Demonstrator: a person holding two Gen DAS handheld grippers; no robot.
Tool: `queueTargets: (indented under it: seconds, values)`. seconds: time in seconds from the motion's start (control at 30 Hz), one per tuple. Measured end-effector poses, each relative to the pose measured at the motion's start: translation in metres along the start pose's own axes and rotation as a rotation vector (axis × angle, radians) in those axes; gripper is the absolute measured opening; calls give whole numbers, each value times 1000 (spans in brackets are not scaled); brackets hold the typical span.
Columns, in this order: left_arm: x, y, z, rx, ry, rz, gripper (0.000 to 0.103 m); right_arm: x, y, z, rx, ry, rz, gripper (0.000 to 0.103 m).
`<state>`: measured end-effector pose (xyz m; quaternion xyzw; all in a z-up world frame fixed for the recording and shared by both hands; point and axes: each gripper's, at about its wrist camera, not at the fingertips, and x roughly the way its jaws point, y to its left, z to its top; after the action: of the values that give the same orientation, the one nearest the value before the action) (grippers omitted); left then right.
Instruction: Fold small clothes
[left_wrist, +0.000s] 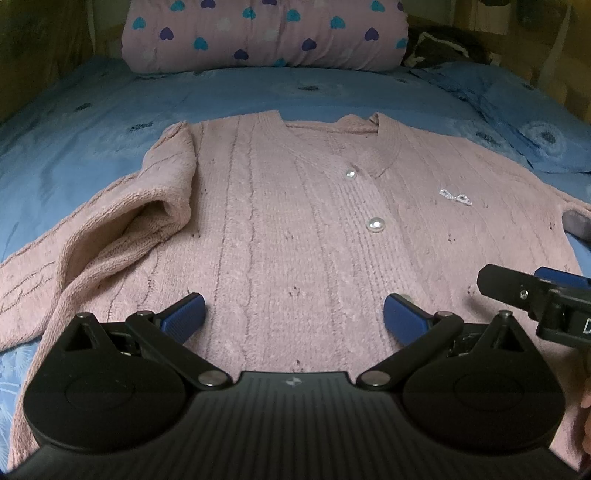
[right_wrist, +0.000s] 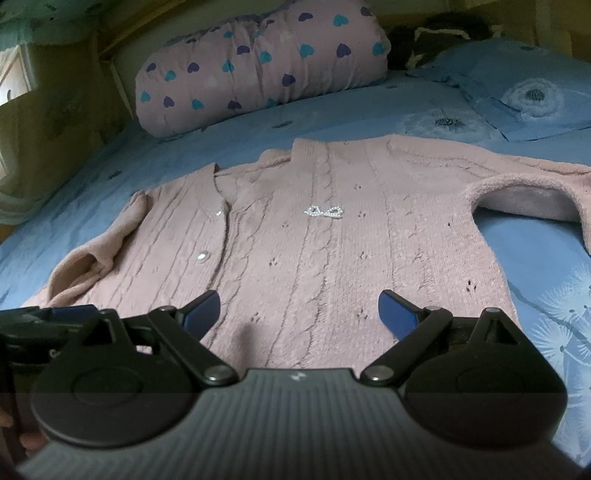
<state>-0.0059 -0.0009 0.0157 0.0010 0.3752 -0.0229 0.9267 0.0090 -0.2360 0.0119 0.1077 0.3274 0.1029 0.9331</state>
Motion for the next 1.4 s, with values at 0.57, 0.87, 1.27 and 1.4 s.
queueTargets:
  seconds: [0.57,0.87,1.27,1.4]
  values:
    - [0,1,1,-2,-1,0,103,-4,0,0,-4,-23,4,94]
    - [0,2,2,-2,-1,-1,103,-4,-1,0,-5,-34,10,94]
    - [0,3,4,-8,8,-10,103,-5,0,-1,-9,-25,4,94]
    - [0,2,4,-7,8,-18,103,-6,1,-1,-11,-28,6,94]
